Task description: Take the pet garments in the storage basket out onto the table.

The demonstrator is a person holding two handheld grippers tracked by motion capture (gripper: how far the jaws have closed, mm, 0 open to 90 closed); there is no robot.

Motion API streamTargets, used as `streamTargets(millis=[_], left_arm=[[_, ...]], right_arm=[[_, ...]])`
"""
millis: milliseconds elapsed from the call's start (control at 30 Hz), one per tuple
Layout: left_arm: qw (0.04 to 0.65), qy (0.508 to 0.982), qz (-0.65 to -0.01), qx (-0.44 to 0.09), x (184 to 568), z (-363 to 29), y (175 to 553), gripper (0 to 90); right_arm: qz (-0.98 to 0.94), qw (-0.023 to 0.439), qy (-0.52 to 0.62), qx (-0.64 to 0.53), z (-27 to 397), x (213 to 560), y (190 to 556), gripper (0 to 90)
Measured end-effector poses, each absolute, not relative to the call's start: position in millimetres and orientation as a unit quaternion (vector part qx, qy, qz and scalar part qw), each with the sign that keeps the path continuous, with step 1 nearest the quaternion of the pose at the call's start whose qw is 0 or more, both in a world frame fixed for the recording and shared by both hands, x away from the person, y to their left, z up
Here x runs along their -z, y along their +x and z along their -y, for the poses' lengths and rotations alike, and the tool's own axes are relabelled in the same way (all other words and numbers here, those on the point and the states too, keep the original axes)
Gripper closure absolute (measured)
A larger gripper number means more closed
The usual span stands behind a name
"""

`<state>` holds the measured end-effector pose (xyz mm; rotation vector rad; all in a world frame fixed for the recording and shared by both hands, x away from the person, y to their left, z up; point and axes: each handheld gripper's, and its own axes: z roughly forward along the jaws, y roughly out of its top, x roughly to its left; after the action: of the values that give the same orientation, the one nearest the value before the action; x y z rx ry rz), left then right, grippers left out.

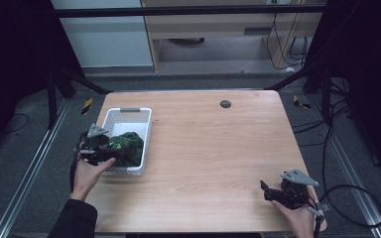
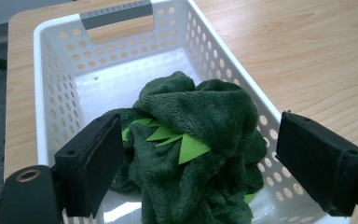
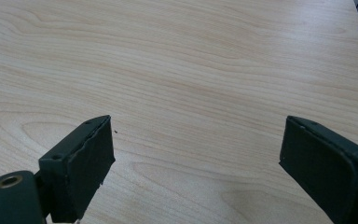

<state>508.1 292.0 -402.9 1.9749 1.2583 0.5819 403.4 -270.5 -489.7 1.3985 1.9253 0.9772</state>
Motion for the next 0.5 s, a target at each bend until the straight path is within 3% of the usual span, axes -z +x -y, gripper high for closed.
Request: streamTargets(millis=[500], left_arm=[[0.332,0.776,-0.491,-0.216,412.5,-285.2,521.3,13.5]], right_arm=[[-0.72,0.279,0.523,-0.361,270.6,490.8,404.5,8.8]])
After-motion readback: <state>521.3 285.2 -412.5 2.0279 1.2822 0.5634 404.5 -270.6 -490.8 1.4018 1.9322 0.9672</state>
